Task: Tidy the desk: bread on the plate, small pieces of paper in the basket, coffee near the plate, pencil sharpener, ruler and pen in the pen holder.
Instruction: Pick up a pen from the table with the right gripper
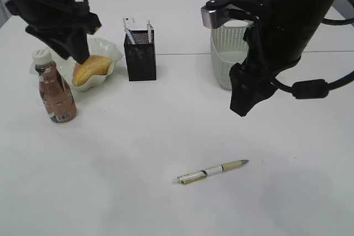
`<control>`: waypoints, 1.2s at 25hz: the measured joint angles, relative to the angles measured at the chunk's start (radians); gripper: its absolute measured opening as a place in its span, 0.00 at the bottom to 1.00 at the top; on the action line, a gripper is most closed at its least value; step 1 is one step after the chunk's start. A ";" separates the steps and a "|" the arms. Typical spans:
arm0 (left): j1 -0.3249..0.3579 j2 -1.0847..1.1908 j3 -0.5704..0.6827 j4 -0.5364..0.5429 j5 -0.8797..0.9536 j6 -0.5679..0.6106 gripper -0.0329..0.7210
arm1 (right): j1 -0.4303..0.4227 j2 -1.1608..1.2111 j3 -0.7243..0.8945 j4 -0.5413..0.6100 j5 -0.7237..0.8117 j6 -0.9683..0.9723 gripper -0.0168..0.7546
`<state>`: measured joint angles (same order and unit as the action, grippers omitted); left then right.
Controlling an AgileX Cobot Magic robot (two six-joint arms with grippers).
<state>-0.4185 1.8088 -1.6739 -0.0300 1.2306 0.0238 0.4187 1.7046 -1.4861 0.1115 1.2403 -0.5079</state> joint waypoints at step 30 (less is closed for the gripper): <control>0.113 -0.204 0.000 0.103 0.019 0.000 0.36 | 0.072 0.313 0.000 0.137 -0.129 -0.898 0.76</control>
<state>-0.3057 1.6052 -1.6739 0.0731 1.2493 0.0238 0.4905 2.0178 -1.4861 0.2485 1.1108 -1.4064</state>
